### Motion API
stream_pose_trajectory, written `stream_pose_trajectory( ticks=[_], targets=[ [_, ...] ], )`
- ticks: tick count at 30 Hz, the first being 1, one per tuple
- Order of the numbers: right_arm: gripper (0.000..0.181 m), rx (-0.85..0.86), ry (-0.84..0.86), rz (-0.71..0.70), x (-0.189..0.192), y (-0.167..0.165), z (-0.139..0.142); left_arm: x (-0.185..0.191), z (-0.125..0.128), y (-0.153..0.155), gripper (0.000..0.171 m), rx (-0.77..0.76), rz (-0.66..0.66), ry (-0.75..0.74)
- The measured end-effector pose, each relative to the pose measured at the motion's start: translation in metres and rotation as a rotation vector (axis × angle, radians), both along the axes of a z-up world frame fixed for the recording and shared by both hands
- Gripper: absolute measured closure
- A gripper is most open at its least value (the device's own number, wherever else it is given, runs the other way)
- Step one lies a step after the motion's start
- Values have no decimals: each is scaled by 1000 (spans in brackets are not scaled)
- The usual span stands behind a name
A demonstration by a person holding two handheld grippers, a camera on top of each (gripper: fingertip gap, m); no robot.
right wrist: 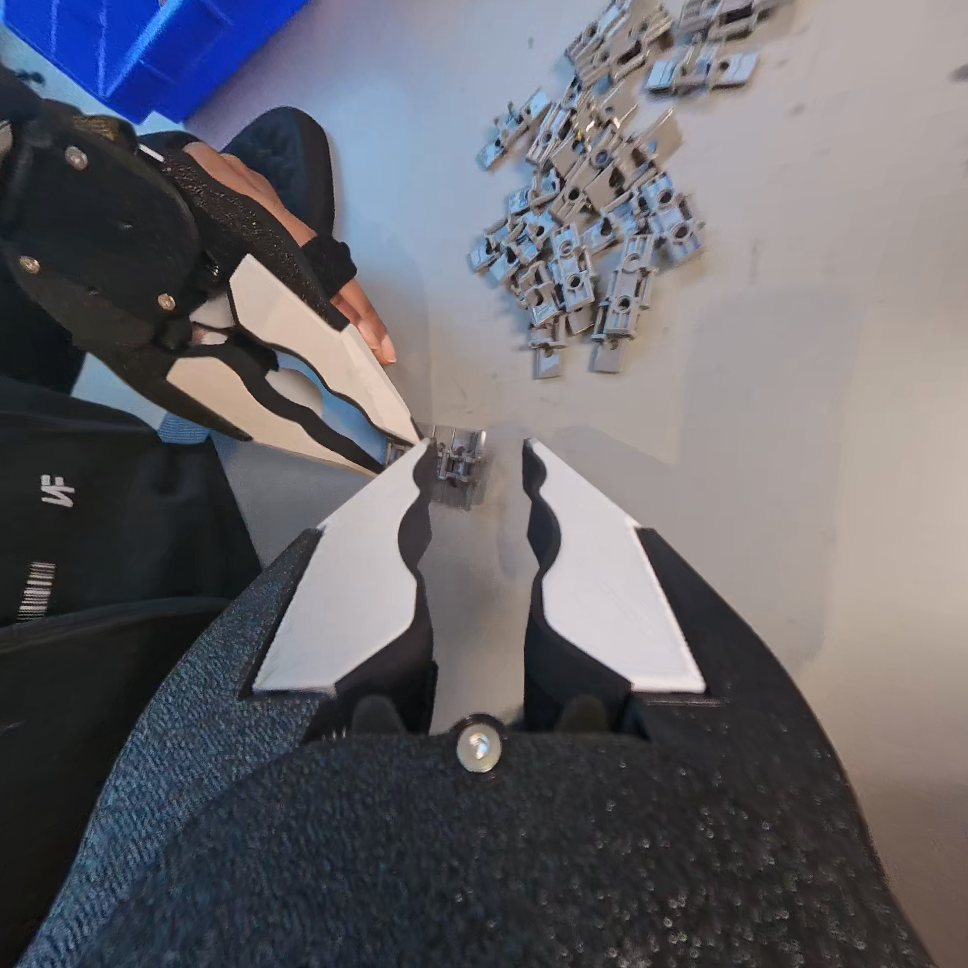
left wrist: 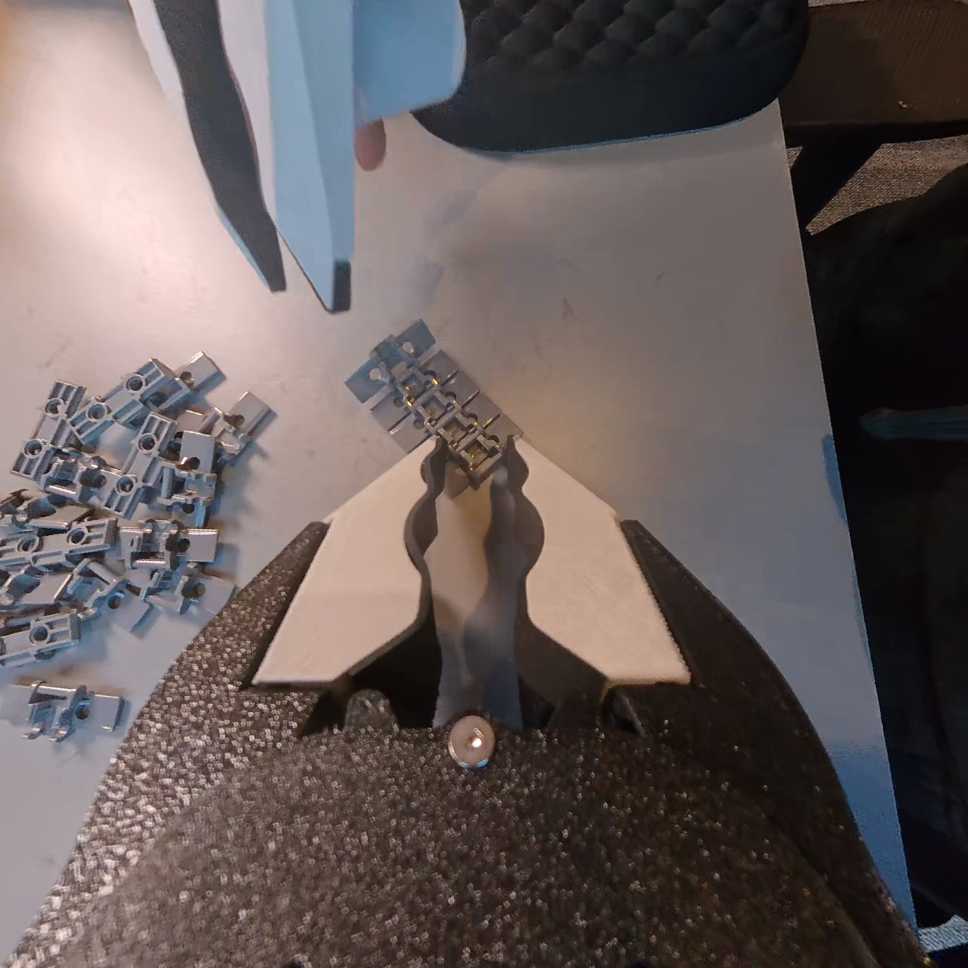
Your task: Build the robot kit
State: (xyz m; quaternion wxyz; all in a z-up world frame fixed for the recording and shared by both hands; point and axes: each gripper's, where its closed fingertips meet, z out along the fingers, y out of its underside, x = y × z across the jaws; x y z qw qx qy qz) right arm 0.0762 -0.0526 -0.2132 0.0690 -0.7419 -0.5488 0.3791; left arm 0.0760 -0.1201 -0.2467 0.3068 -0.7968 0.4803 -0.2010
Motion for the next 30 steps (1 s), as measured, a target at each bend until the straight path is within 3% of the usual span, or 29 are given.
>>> stream_pose_trajectory(
  ticks=[4, 6, 10, 12, 15, 21, 30],
  targets=[
    [161, 128, 144, 41, 3, -4, 13, -15, 23, 12, 145, 33, 29, -86],
    [163, 160, 138, 84, 4, -16, 5, -31, 32, 25, 144, 32, 80, -125],
    [167, 317, 21, 178, 6, -23, -32, -70, 23, 53, 142, 57, 196, -46],
    [172, 302, 29, 168, 2, -24, -30, -83, 20, 60, 142, 55, 237, -33],
    [163, 358, 19, 182, 5, -17, -28, -100, 18, 66, 142, 66, 285, -15],
    [159, 273, 157, 133, 5, -13, -5, -102, 12, 61, 145, 47, 246, -20],
    [159, 258, 219, 86, 16, -11, -5, -95, -3, 72, 149, 54, 215, 102]
  ],
)
